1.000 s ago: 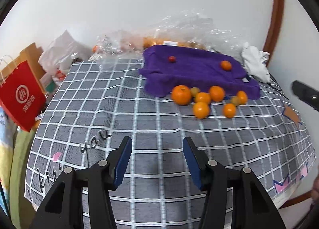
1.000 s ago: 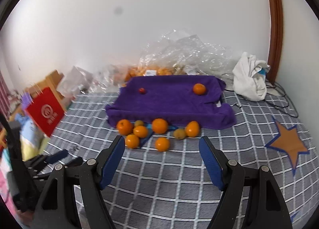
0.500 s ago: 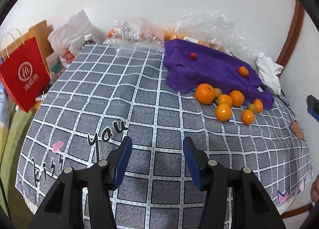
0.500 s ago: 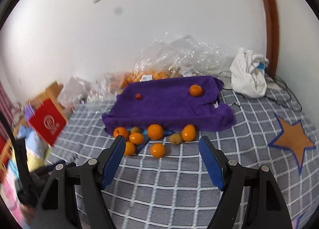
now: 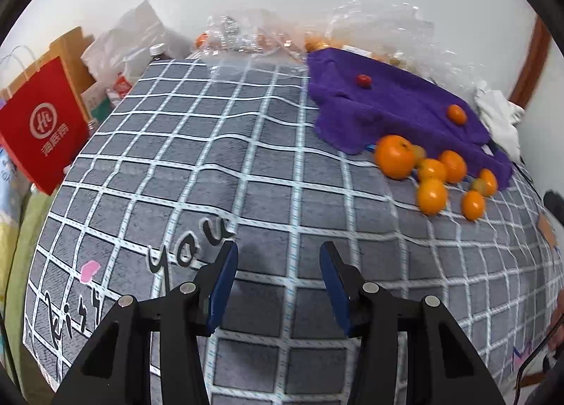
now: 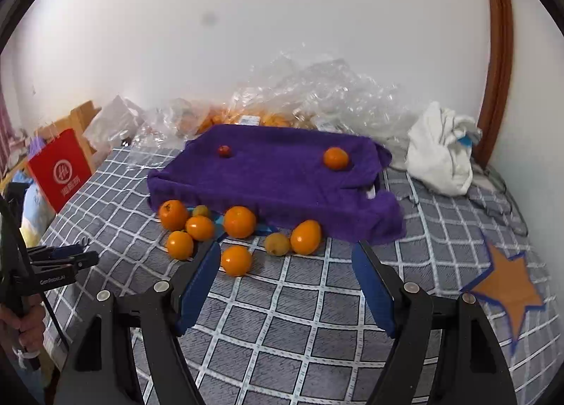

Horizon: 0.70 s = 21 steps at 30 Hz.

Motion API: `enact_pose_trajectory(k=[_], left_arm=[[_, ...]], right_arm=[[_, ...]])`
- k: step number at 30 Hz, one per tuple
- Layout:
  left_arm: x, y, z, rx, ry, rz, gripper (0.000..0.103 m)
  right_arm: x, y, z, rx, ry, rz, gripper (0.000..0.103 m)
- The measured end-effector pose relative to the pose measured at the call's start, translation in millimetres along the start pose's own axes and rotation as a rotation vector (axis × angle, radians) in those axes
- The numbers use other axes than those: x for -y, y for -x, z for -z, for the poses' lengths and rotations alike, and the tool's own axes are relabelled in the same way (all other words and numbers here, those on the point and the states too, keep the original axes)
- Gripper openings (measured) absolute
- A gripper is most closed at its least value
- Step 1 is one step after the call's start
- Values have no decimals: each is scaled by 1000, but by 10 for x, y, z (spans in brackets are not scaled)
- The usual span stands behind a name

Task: Organize fruits
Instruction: 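Grasp the oval orange with the right tool while the left tool grasps a large orange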

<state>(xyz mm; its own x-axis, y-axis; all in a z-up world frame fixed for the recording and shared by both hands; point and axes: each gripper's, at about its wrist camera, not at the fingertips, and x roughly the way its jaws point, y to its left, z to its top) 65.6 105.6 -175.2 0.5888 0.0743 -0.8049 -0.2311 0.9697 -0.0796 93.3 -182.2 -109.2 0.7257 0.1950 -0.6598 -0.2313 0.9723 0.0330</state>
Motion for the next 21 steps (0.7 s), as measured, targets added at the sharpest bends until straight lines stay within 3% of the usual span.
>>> enact_pose_trajectory(k=[5, 10, 17, 21], left_arm=[[-123, -112, -59, -16, 49, 17, 46], [-43, -148, -104, 2, -8, 36, 46], [30, -253, -240, -31, -6, 136, 46], [131, -300, -285, -41, -29, 142, 46]], right_arm=[[181, -309, 80, -71, -93, -6, 74], [301, -453, 201, -100, -170, -22, 67], [167, -602, 257, -119, -120, -53, 65], [146, -836, 181, -152, -88, -13, 47]])
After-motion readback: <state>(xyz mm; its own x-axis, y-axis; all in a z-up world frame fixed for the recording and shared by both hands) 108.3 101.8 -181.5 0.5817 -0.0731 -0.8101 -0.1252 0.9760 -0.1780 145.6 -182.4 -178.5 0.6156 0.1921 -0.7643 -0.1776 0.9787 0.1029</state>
